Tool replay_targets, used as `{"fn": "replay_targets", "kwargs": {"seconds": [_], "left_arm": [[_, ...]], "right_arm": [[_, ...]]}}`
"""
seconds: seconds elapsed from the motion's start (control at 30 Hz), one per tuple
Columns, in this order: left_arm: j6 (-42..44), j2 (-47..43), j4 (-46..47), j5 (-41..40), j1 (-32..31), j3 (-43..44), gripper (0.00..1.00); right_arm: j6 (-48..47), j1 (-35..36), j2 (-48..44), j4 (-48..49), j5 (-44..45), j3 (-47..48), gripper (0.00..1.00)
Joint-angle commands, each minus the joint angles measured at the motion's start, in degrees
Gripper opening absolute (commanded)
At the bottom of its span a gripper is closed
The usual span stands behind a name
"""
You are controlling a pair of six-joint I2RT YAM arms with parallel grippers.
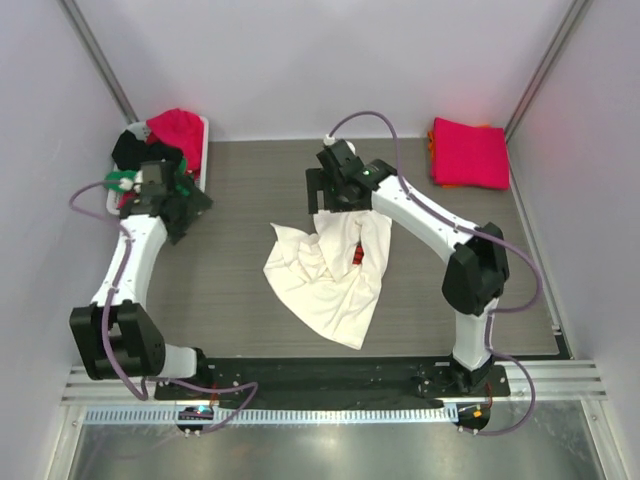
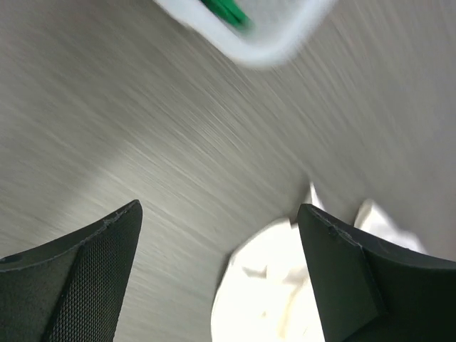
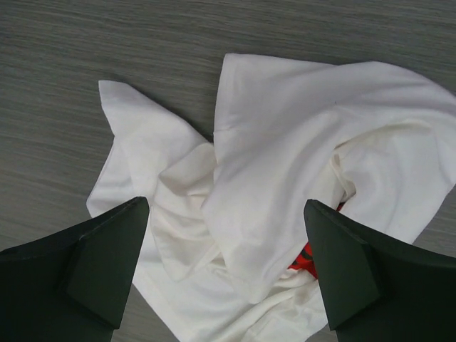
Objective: Fold and stack the t-shirts
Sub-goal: Flatten the tshirt out
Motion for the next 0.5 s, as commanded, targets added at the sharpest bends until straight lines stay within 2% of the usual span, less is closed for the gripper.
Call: {"fn": "replay_targets", "kwargs": {"seconds": [0.0,0.03,0.13,0.2,0.47], "left_arm": [[5.7,-1.2,1.3,1.5,-10.6,-1.1,0.9],[5.2,-0.7,2.1,3.0,-14.2,-1.4,0.89],[2.9,2.4,6.9,4.2,-18.7,-3.1,0.87],[2.3,5.3,9.6,4.6,-22.1,-3.0,0.86],[0.6,22.6,16.1,7.9,-24.6,1.9,0.76]], "right_arm": [[-3.3,0.1,4.4,-4.5,4.5,8.7,0.97],[-4.0,-0.1,5.5,-5.6,5.4,11.8,0.98],[-4.1,-0.6,9.2,-9.5,7.6,17.4,0.98],[-3.5,-1.3,9.0,-10.2,8.2,17.4,0.98],[-3.0,-7.4,-2.8,-8.8,9.2,2.6,0.99]]}}
